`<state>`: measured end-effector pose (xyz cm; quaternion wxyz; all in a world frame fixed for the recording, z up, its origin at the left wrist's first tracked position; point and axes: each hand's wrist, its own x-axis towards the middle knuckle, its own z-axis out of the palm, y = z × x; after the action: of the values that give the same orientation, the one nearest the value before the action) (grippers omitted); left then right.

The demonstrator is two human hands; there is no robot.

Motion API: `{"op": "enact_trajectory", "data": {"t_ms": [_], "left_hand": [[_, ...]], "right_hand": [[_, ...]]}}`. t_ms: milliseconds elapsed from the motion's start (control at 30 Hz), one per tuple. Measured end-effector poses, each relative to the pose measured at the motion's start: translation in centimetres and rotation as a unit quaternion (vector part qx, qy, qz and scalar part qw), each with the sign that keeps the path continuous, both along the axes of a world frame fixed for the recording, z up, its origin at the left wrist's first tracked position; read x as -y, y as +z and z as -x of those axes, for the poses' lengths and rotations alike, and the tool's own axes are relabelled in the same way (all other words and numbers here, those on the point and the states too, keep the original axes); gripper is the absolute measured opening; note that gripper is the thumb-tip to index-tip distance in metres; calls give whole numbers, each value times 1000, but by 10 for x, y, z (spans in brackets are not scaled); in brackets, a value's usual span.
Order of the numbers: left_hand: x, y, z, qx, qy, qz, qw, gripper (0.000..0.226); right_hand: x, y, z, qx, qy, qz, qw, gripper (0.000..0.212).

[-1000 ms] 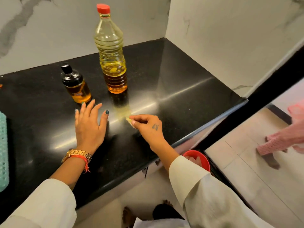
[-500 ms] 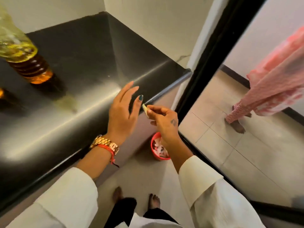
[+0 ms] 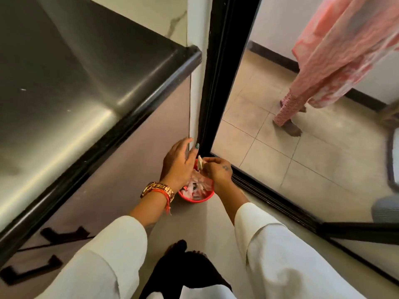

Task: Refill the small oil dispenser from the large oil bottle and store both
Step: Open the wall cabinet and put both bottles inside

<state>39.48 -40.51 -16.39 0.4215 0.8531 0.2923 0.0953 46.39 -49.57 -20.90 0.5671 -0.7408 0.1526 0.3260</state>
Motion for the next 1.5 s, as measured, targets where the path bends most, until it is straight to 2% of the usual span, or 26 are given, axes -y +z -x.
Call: {"op": "enact_trajectory", "data": {"t_ms": [167, 267, 367, 400, 533, 633, 733, 1033, 1233, 1500], "left_hand": [[-13, -67, -17, -70, 10, 3, 997, 41], [-16, -93, -21, -97, 12, 10, 995, 42], [-15, -101, -21, -113, 12, 17, 993, 43], [-14, -98, -20, -116, 13, 21, 993, 43], [-5, -65, -13, -115, 20, 30, 993, 44], [5, -27, -8, -106, 34, 42, 993, 47], [18, 16, 1, -83, 47, 70, 993, 49], [36, 127, 36, 37, 92, 72, 992, 50], [10, 196, 65, 121, 128, 45, 983, 51], [-46, 272, 123, 199, 162, 13, 966, 53]], "right_hand": [[-12, -80, -17, -45, -18, 54, 997, 30], [-14, -113, -22, -38, 0, 83, 996, 17], [-13, -114, -18, -61, 1, 55, 997, 4], [-12, -112, -17, -65, 6, 45, 997, 12], [-3, -69, -9, -38, -22, 28, 999, 48], [4, -20, 2, -17, -54, 16, 998, 59], [15, 27, 12, 7, -68, -1, 998, 59], [17, 134, 50, 63, -87, -61, 992, 58], [-9, 196, 81, 121, -88, -120, 981, 55], [-73, 286, 128, 176, -22, -221, 959, 54]]}}
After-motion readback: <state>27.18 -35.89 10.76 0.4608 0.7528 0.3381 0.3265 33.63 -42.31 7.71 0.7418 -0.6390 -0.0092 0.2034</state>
